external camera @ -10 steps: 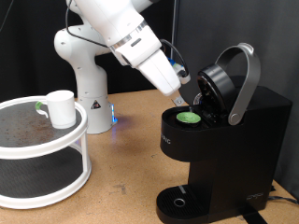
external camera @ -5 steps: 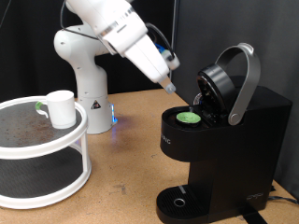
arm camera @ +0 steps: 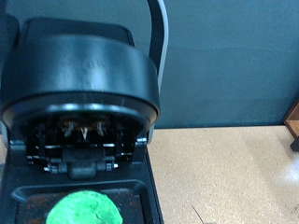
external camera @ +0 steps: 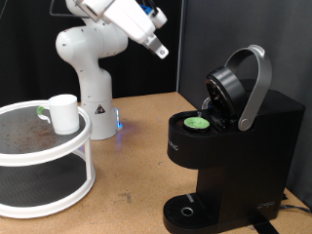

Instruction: Make a cup of coffee with the keurig machine

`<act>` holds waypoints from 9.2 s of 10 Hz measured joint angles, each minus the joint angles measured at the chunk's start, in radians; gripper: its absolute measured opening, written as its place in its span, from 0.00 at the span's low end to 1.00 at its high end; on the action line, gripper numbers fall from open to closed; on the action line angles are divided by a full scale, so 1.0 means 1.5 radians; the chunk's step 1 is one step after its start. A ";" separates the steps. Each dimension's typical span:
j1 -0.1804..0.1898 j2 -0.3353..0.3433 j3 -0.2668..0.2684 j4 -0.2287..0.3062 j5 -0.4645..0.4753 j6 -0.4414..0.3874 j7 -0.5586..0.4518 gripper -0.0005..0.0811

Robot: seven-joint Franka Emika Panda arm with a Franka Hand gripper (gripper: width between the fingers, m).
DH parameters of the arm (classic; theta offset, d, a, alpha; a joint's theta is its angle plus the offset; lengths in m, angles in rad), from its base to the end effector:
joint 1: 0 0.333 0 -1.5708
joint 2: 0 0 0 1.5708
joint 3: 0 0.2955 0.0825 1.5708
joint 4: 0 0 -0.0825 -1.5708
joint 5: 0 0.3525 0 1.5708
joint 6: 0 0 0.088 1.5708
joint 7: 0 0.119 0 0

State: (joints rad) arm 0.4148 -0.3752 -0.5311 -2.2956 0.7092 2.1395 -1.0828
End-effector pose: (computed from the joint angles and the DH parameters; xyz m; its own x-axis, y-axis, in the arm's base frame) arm 0.4508 -0.0336 0.4922 0.6923 0.3364 0.6384 0.6532 -0.6682 -0.3562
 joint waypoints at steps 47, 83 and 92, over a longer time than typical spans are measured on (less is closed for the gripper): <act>0.077 0.124 0.148 0.102 0.095 -0.004 0.143 0.01; -0.078 -0.035 -0.005 -0.088 0.060 -0.101 -0.086 0.01; -0.152 -0.084 -0.069 -0.094 -0.063 -0.266 -0.094 0.01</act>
State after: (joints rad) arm 0.1874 -0.5015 -0.6339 -2.4368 0.6145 1.7398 -1.2235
